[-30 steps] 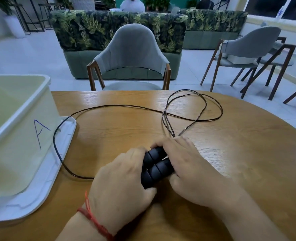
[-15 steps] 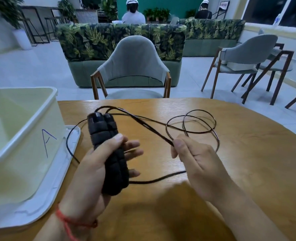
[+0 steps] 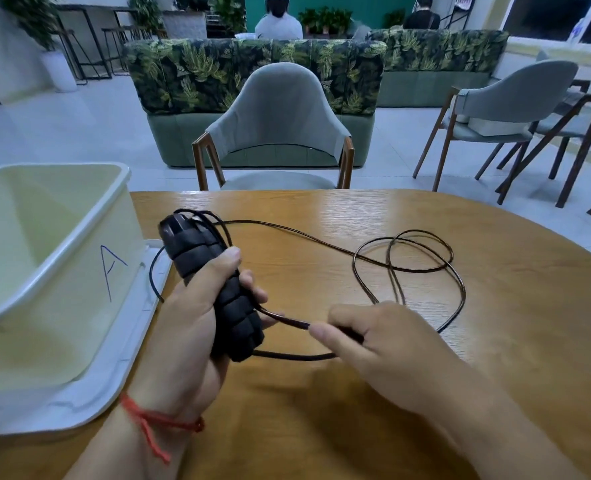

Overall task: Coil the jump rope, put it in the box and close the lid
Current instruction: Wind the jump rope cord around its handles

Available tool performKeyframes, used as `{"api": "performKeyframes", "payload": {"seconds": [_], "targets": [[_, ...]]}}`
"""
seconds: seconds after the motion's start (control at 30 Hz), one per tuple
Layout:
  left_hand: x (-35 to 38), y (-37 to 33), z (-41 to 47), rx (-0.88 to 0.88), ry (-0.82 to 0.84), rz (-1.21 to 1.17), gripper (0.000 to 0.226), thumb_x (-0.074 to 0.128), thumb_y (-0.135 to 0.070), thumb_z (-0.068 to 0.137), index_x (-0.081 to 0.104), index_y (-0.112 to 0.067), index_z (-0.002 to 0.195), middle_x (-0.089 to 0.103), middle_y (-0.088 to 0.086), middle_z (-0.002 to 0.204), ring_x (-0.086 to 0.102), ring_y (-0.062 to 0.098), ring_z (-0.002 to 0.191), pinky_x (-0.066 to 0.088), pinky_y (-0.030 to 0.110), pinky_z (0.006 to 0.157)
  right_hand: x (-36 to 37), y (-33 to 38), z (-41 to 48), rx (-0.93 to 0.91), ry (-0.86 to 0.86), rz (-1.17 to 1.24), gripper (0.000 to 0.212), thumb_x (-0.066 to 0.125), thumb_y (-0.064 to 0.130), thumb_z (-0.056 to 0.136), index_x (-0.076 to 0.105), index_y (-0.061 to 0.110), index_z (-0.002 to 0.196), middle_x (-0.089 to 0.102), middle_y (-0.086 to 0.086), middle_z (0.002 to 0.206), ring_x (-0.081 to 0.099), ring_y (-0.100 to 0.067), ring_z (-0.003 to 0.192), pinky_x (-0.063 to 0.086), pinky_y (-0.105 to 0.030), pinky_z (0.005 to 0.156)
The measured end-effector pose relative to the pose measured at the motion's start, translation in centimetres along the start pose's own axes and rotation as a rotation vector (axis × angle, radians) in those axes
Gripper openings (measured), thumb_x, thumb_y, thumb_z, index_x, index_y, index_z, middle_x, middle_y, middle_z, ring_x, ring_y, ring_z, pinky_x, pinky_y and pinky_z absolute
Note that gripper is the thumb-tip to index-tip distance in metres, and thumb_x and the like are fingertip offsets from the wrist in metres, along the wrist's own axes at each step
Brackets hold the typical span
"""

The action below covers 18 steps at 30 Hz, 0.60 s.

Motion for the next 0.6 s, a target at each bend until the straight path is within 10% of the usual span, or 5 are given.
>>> {"api": "performKeyframes", "payload": {"seconds": [0.3, 0.6], "targets": [[-3.6, -3.5, 0.9, 0.163, -0.171, 0.481, 0.036, 0.067, -0.058, 0.098, 0.056, -0.024, 0.092, 0.056, 0.007, 0.072, 0.054, 0.028, 0.065, 0.052, 0.038, 0.051, -7.4, -2.0, -1.4, 0.038, -0.287, 0.01, 0.033, 0.07, 0.059, 0.093, 0.067, 0.035, 0.07, 0.052, 0.014, 0.053, 0.052, -0.009, 0.055, 0.029, -0.02, 0.051], [2.7, 0.1, -2.0, 0.21, 0.17, 1.16, 0.096, 0.021, -0.115, 0.056, 0.051, -0.063, 0.131, 0.076, -0.015, 0.095, 0.069, -0.003, 0.088, 0.053, 0.032, 0.075, -9.7, 3.9, -2.1, -0.231, -0.499, 0.172, 0.025, 0.077, 0.033, 0.102, 0.074, 0.019, 0.082, 0.038, 0.013, 0.058, 0.042, -0.018, 0.056, 0.04, -0.038, 0.052]]}}
Point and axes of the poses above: each hand's wrist, its own z-axis towards the middle knuckle, its own x-axis out of the palm, y = z × x, the point moved 10 cm from there along z, towards the middle knuckle
